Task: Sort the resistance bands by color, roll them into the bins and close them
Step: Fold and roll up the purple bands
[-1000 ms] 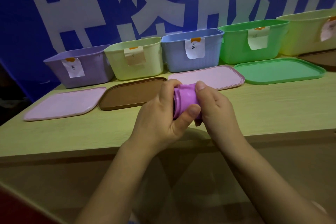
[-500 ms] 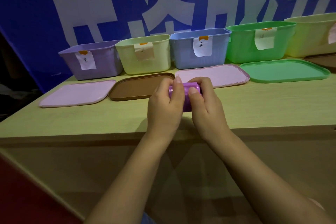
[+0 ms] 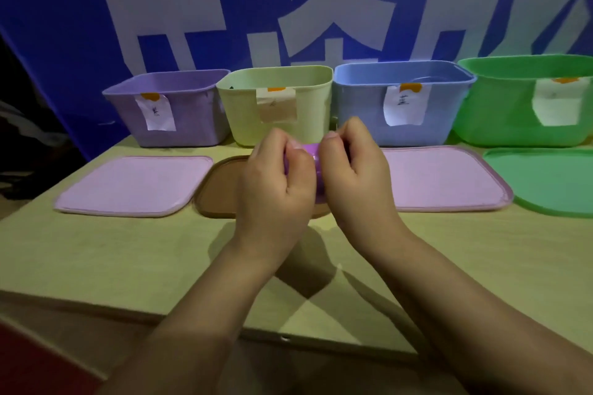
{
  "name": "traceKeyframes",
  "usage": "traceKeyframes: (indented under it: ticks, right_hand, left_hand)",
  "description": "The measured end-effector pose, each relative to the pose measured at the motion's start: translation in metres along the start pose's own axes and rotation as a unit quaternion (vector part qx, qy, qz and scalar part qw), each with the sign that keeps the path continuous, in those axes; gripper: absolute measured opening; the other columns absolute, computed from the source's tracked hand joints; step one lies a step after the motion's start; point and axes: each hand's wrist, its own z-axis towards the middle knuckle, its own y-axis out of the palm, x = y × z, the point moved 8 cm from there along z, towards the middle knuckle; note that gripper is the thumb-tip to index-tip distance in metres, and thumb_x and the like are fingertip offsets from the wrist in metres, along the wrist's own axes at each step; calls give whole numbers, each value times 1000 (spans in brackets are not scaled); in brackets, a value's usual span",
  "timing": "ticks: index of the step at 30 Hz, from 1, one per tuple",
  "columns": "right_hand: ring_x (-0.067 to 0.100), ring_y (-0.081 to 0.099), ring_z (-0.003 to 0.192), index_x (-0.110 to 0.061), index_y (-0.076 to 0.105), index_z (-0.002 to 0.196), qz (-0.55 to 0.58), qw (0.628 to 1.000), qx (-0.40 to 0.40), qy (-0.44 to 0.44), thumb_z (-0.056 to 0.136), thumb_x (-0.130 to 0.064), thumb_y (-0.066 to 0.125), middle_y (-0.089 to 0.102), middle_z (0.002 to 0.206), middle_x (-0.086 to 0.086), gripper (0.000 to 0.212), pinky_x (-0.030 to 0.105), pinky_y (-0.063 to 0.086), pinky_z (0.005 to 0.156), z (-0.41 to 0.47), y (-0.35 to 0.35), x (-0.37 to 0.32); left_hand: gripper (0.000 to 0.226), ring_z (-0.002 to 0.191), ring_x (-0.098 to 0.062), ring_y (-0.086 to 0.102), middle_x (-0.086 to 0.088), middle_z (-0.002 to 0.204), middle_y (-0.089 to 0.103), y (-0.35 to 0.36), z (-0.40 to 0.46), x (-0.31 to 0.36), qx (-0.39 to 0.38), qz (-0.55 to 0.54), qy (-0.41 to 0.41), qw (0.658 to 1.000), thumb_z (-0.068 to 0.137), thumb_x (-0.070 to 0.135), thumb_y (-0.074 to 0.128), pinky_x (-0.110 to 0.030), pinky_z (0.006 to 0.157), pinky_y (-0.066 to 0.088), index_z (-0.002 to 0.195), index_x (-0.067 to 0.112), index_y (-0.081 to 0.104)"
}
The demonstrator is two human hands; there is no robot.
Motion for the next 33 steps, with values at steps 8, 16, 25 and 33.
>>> traceKeyframes:
  ticks: [8, 16, 25, 33]
  right_hand:
    - [4, 44, 58, -15, 46, 70, 38, 984, -51, 169, 86, -26, 47, 50, 61, -7, 20, 22, 37, 54, 90, 75, -10]
    - [-1, 47, 50, -12, 53, 70, 92, 949, -31, 301, 97, -10, 41, 52, 63, -2, 30, 13, 38, 48, 156, 186, -44]
    - [24, 65, 90, -22, 62, 84, 9, 940, -34, 340, 85, -69, 41, 68, 89, 5, 51, 52, 51, 87, 194, 250, -6]
    - [14, 60, 95, -15, 60, 111, -101, 944, -68, 308, 95, -35, 51, 64, 100, -2, 27, 29, 49, 82, 249, 264, 38]
  left_hand:
    - [29, 70, -6, 49, 8, 75, 51, -21, 105, -47, -156, 39, -169, 973, 93, 50, 36, -27, 58, 36, 78, 28, 46]
    - [47, 104, -9, 60, 15, 117, 55, -92, 208, -112, -359, -78, -223, 903, 71, 54, 64, -39, 87, 54, 115, 48, 50]
    - [33, 90, -12, 60, 4, 106, 58, -111, 279, -225, -360, -16, -224, 906, 73, 39, 75, -33, 83, 52, 100, 41, 56]
    - [46, 89, -22, 58, -5, 106, 55, -39, 301, -359, -494, 185, -236, 816, 69, 48, 78, -26, 72, 44, 104, 36, 52]
